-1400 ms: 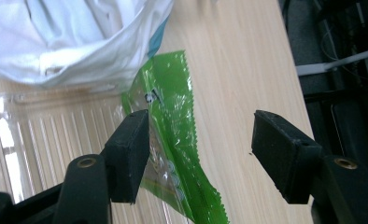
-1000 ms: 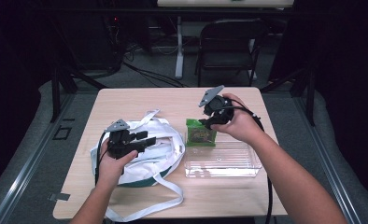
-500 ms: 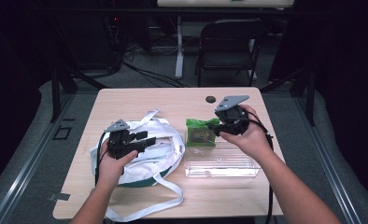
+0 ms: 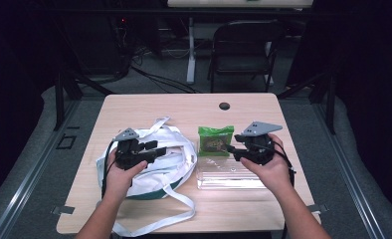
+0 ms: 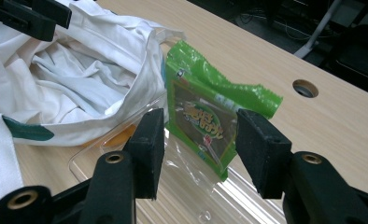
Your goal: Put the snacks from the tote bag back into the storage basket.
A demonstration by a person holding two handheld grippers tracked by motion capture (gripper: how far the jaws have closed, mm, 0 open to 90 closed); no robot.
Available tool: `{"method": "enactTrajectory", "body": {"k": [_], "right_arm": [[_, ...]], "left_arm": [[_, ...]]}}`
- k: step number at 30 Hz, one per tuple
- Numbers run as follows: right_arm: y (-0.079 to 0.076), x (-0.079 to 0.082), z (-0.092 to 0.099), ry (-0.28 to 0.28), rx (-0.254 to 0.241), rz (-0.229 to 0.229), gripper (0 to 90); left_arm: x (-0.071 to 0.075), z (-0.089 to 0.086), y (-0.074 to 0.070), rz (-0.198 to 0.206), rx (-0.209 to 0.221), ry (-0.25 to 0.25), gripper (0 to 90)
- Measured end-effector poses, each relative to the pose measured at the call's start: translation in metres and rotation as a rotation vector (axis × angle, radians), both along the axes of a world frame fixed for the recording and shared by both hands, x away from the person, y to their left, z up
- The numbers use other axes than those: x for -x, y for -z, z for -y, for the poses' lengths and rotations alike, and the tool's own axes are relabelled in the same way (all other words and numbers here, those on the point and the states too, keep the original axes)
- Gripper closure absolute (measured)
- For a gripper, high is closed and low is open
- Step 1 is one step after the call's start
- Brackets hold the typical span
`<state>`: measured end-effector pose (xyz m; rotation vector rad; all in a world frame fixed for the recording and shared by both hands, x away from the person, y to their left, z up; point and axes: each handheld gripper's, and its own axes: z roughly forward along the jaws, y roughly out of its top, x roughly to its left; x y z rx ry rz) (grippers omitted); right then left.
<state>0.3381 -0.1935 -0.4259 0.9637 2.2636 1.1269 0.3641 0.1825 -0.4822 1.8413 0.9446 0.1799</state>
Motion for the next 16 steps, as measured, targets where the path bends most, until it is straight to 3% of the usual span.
{"method": "enactTrajectory", "body": {"k": [10, 16], "right_arm": [[0.025, 0.018, 0.001, 0.016, 0.002, -0.002, 51.8], [0.038, 0.026, 0.011, 0.037, -0.030, 0.008, 50.3]], "left_arm": [[0.000, 0.000, 0.002, -0.002, 0.002, -0.004, 47.6], [0.000, -0.002, 0.000, 0.001, 0.000, -0.003, 47.6]]}}
